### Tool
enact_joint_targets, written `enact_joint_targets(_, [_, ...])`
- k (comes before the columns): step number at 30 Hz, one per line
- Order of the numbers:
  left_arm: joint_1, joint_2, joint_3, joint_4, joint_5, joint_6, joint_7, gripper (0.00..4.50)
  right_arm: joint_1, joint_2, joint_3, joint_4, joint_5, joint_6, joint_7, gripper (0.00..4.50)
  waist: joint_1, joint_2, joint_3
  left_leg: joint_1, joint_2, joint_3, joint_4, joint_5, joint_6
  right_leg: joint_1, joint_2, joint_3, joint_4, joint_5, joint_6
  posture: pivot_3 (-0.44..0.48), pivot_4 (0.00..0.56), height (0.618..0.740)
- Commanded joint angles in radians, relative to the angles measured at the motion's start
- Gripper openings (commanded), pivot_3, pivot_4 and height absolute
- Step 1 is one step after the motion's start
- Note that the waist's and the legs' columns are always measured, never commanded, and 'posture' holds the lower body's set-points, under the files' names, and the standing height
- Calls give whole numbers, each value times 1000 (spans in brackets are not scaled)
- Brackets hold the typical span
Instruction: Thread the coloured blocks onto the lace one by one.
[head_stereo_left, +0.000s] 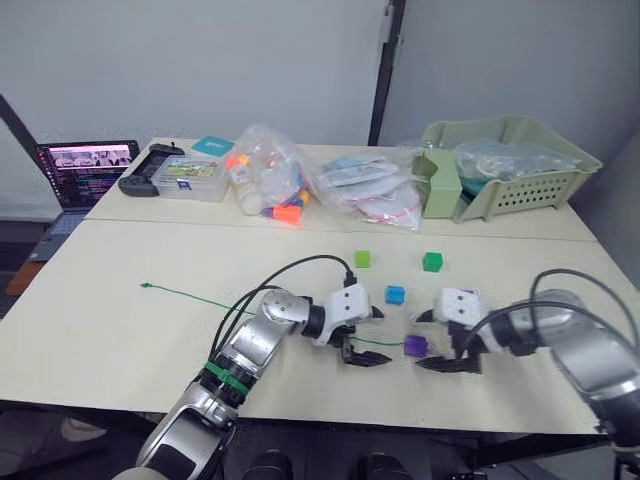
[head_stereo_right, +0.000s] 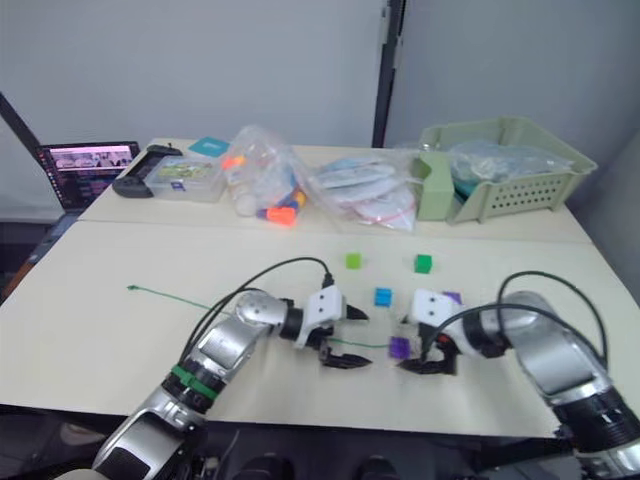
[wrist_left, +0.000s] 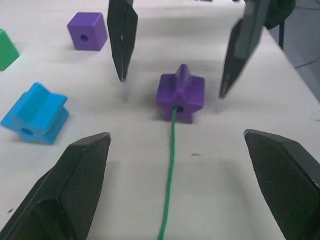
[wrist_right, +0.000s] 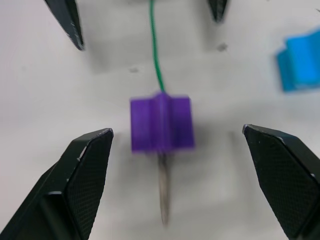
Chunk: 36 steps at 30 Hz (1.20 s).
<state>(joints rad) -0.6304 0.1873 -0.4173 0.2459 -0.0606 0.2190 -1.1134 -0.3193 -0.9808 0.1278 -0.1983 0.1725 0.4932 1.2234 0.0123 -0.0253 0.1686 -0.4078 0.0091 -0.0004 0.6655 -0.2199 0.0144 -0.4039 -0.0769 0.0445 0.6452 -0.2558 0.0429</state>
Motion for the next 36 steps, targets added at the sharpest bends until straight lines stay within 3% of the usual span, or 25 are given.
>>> enact_joint_targets(1, [-54, -51, -12, 52, 0, -66, 8, 4500, 37, -40, -79, -52, 40, 38, -3, 4479, -1, 0, 0, 0, 0, 0, 0, 0, 0, 0, 0, 0, 0, 0, 0, 0, 150, 740])
enact_joint_targets(8, [-150, -153, -45, 257, 44, -197, 12, 4500, 143, -87, -171, -102, 74, 76, -32, 4479, -1, 0, 0, 0, 0, 0, 0, 0, 0, 0, 1, 0, 0, 0, 0, 0, 150, 740])
enact_joint_targets(21, [-194, -204, -57, 442, 131, -299, 58, 4500, 211, -78, -205, -137, 87, 63, -95, 4479, -3, -1, 0, -1, 0, 0, 1, 0, 0, 0, 0, 0, 0, 0, 1, 0, 150, 740])
enact_joint_targets(31, [-173, -198, -60, 406, 128, -270, 12, 1390, 52, -9, 2, -31, -32, -32, -109, 4500, -13, -1, 0, 0, 0, 0, 1, 0, 0, 0, 1, 0, 0, 0, 1, 0, 150, 740])
enact_joint_targets(34, [-171, -194, -61, 402, 136, -267, 18, 1375, -13, 23, 63, 29, -66, -43, -103, 4500, -14, -1, 0, 0, 0, 0, 1, 0, 0, 0, 1, 0, 0, 0, 1, 0, 150, 740])
enact_joint_targets(36, [-170, -192, -60, 399, 137, -263, 20, 1375, -36, 41, 85, 48, -68, -31, -96, 3966, -13, -1, 0, 0, 0, 0, 1, 0, 0, 0, 1, 0, 0, 0, 1, 0, 150, 740])
